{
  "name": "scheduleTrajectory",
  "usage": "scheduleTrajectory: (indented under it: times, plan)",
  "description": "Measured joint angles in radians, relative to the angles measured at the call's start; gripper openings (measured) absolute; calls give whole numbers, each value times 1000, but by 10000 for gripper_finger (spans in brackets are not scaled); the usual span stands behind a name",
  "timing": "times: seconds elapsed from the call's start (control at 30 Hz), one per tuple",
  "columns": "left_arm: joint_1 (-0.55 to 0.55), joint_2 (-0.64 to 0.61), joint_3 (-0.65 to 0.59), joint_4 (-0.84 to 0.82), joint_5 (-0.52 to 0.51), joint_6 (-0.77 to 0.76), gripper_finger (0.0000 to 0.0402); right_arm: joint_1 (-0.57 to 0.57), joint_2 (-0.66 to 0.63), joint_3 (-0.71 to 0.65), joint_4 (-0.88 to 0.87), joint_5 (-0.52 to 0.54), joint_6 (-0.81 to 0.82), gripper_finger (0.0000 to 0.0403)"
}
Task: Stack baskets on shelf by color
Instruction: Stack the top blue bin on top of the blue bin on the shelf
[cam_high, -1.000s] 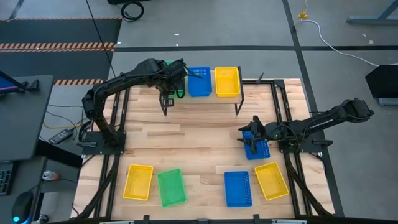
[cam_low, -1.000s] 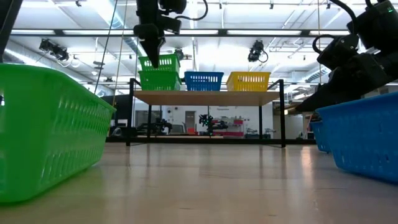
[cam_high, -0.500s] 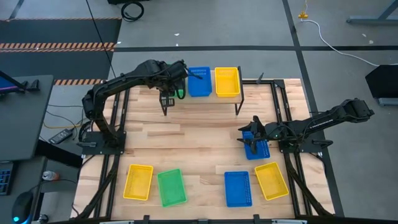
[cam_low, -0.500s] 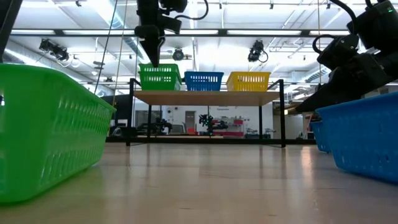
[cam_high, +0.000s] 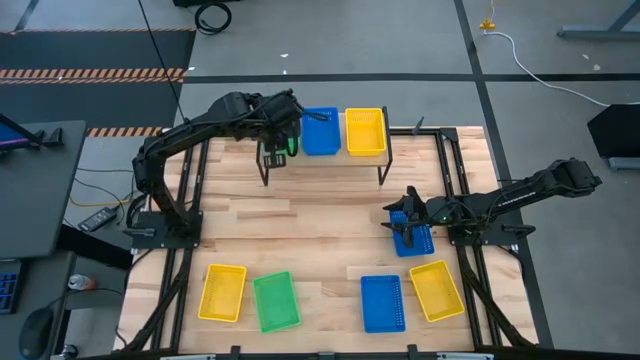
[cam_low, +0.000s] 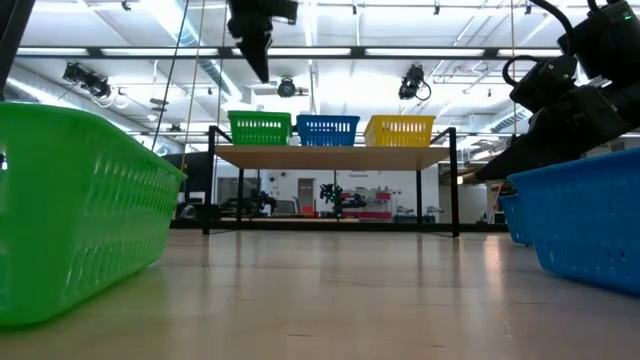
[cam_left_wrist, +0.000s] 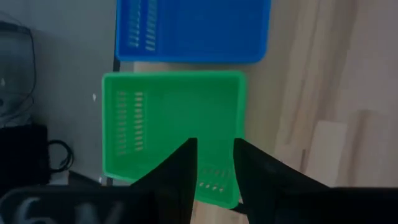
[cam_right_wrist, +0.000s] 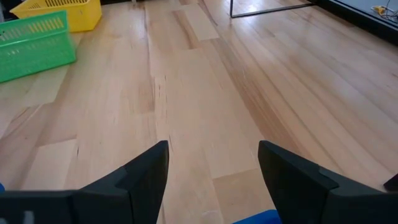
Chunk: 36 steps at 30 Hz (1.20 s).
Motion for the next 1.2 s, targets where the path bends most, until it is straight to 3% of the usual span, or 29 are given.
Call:
scheduleTrajectory:
  times: [0.2,0.33,0.6,0.87,1.2]
  plan:
    - [-36,0,5,-9,36,-97,112,0,0,0,-1,0,2,254]
    - [-81,0,-34,90,115,-213,104,0,0,0,0,0,-1,254]
    - [-208,0,-213,462,52,-230,68,0,0,0,53,-29,-10,254]
    - [-303,-40,-320,560,43,-255,31,0,0,0,69,-20,-24,254]
    - [-334,-280,-708,849,31,-315,9,1,22,0,180,-22,0,254]
